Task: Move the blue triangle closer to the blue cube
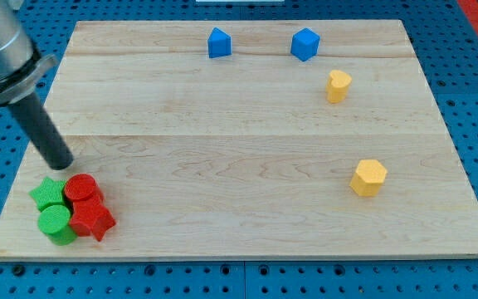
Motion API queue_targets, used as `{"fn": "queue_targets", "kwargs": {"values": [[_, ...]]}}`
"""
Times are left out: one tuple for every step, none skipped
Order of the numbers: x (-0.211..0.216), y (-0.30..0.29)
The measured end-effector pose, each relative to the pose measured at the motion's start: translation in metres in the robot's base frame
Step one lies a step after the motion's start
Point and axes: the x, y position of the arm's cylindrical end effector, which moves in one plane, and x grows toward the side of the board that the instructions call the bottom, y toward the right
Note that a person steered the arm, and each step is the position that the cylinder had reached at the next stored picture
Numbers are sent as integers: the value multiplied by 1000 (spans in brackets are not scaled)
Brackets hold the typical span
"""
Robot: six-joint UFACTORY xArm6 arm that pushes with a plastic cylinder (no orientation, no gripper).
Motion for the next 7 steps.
{"fn": "queue_targets", "kwargs": {"values": [[-34,59],[-96,114],[-144,147],[-154,127],[-186,126],[-199,117],[-208,113]]}}
